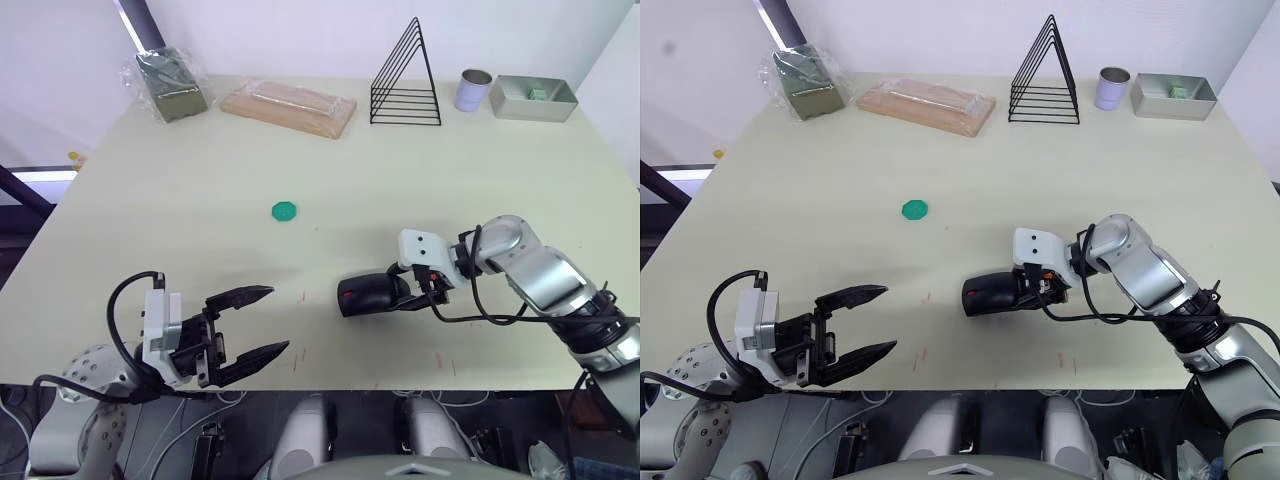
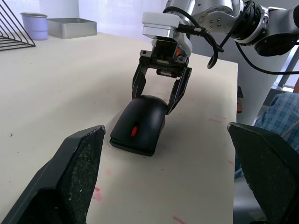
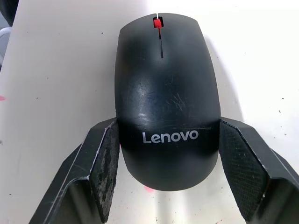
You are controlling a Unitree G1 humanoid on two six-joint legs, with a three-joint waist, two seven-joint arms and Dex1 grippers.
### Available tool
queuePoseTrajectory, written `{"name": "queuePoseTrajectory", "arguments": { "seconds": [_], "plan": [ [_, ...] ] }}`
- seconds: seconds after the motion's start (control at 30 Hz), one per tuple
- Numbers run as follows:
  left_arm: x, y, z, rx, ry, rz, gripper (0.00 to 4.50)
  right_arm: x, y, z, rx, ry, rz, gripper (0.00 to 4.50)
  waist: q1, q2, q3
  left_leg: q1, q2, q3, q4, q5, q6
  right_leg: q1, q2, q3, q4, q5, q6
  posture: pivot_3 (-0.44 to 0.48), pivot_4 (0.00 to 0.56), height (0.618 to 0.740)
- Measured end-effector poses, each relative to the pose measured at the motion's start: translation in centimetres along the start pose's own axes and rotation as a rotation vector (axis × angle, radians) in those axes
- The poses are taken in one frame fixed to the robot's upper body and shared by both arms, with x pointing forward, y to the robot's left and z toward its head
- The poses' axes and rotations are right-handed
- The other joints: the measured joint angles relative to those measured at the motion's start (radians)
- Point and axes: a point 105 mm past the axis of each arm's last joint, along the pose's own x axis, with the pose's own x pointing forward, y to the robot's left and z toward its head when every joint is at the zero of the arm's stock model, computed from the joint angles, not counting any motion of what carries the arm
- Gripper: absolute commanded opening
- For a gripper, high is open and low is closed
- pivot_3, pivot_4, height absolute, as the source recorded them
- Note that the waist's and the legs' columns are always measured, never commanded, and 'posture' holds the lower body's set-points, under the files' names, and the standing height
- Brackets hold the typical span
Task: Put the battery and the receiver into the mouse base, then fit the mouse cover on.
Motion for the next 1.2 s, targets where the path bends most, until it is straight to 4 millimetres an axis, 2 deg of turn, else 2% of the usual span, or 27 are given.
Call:
{"name": "queuePoseTrajectory", "arguments": {
  "seconds": [0.93, 1.2],
  "plan": [
    [0.03, 0.02, -0.05, 0.003, 0.004, 0.002, 4.50, 0.12, -0.32, -0.07, -0.031, 0.019, 0.018, 3.13, 0.000, 0.000, 0.000, 0.000, 0.000, 0.000, 0.000, 0.001, 0.000, 0.000, 0.001, -0.001, 0.000, 0.000, 0.000, 0.000, 0.150, 0.740],
    [0.03, 0.03, -0.05, 0.003, 0.004, 0.001, 4.50, 0.25, -0.31, 0.01, -0.026, 0.015, 0.019, 3.13, 0.000, 0.000, 0.000, 0.001, 0.000, 0.000, 0.000, 0.001, -0.001, 0.000, 0.007, -0.001, 0.001, 0.000, 0.001, 0.000, 0.150, 0.740]
  ]
}}
